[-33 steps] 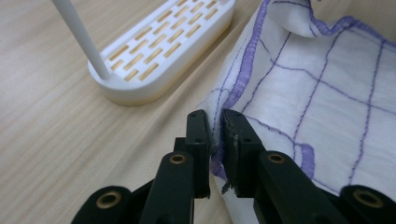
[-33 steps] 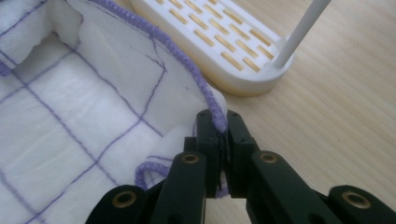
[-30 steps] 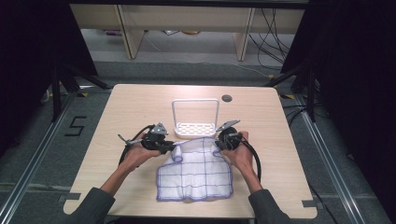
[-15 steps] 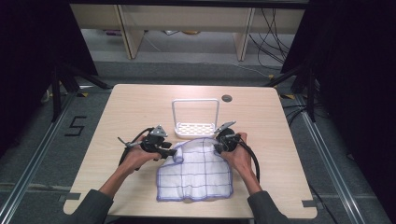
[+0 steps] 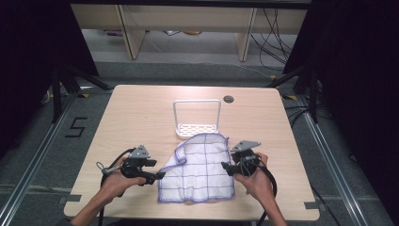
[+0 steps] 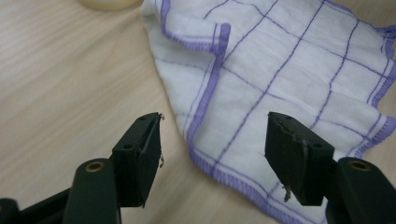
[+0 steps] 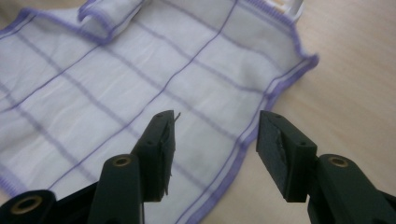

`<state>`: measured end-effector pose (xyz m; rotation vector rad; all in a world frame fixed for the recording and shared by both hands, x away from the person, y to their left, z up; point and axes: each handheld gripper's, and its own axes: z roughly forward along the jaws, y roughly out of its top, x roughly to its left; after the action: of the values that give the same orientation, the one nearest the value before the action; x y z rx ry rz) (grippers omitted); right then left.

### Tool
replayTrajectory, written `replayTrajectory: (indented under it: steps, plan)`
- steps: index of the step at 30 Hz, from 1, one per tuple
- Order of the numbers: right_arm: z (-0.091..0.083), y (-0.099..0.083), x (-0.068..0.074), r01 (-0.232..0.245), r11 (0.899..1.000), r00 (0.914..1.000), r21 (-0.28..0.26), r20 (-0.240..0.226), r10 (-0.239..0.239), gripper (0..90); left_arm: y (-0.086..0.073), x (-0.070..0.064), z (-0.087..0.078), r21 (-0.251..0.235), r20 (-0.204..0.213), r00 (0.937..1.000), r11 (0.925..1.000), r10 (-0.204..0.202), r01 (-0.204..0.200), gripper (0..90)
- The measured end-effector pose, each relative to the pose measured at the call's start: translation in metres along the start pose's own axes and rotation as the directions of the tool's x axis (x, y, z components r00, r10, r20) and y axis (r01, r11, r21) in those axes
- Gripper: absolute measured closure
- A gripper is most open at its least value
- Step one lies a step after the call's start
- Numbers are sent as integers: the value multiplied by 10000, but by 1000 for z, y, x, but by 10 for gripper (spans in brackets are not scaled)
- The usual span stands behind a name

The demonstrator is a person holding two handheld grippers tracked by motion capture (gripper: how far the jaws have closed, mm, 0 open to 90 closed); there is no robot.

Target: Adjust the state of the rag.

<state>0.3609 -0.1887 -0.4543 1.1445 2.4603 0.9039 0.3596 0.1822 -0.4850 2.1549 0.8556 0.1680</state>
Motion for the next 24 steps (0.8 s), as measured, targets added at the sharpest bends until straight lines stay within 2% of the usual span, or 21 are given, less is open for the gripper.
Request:
replayTrajectory:
  steps: [2,3,4,5,6,7,9,11,13,14,15,16,17,18,19,20,21,22,24]
  plan:
    - [-1,-6,3,83,9999,10000,-122,42,-83,480,-4,-5,-2,-149,57,9999,9998,-148,148,362]
    - [-9,-20,13,106,9999,9999,-30,-131,-106,479,-8,-9,-6,-123,60,10000,9999,-24,25,364]
    - [-12,-26,16,139,9999,9996,-2,-238,-139,478,-14,-20,-11,-215,50,9999,9997,-91,92,365]
    - [-12,-26,16,139,9999,9996,-2,-238,-139,478,-14,-20,-11,-215,50,9999,9997,-91,92,369]
    - [-18,-38,23,46,10000,9996,-49,-269,-48,470,-23,-31,-16,-224,133,9999,9997,-3,6,372]
    - [-21,-43,26,-26,10000,9993,-78,-370,23,469,-23,-31,-16,-224,133,9999,9997,-3,6,373]
    - [-24,-51,30,-174,9998,9989,-102,-438,169,465,-32,-43,-18,-211,214,9998,9998,0,5,373]
    - [-25,-59,34,126,9999,9988,-117,-471,-132,465,-37,-51,-17,-144,313,9994,9998,118,-114,374]
    - [-23,-64,39,-52,10000,9989,-10,-468,52,467,-39,-57,-13,-70,328,9992,9997,244,-242,376]
    - [-22,-66,39,89,10000,9988,-19,-472,-89,467,-39,-57,-12,226,302,9982,9984,514,-521,379]
    - [-22,-66,39,89,10000,9988,-19,-472,-89,467,-39,-57,-12,226,302,9982,9984,514,-521,382]
    - [-22,-67,39,131,9997,9987,223,-495,-120,470,-39,-59,-9,271,258,9984,9983,507,-514,382]
    - [-17,-69,38,303,9994,9983,167,-512,-294,472,-40,-60,-4,533,219,9977,9964,642,-653,392]
    - [-16,-69,39,27,9998,9987,176,-511,-18,473,-40,-60,-4,533,219,9977,9964,642,-653,394]
    - [-16,-70,39,34,9993,9988,363,-486,-17,473,-41,-61,-1,626,200,9973,9955,706,-717,395]
    - [-15,-70,38,149,9991,9990,395,-422,-132,473,-41,-61,2,732,141,9959,9932,897,-905,400]
    - [-14,-70,39,38,9991,9993,428,-383,-22,473,-41,-62,6,852,170,9941,9905,1073,-1084,415]
    - [-12,-70,39,71,9995,9997,323,-253,-62,473,-42,-62,7,864,36,9937,9900,1119,-1118,430]
    - [-12,-69,39,55,9986,9995,534,-320,-38,477,-40,-63,8,874,-3,9886,9848,1507,-1501,476]
